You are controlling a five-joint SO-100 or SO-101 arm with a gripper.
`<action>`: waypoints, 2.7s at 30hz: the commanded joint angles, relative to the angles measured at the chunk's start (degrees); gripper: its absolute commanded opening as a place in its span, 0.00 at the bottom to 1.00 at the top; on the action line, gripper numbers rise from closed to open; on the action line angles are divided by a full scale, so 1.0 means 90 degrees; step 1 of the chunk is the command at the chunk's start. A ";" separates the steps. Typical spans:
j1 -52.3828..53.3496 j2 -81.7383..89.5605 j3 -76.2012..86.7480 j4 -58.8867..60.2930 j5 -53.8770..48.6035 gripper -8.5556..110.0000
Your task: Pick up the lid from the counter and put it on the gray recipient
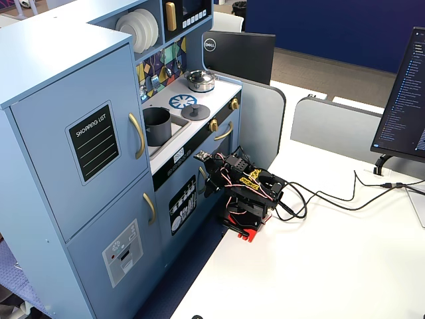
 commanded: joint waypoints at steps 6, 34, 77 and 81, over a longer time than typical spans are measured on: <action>0.0215 -0.0059 0.0000 0.1104 0.0117 0.07; 0.3271 -0.1924 -0.4131 -0.5059 -0.1016 0.07; 0.3701 -0.7539 -0.5195 -1.0859 -0.0439 0.25; 0.3652 -0.7764 -0.5312 -1.0908 -0.0439 0.24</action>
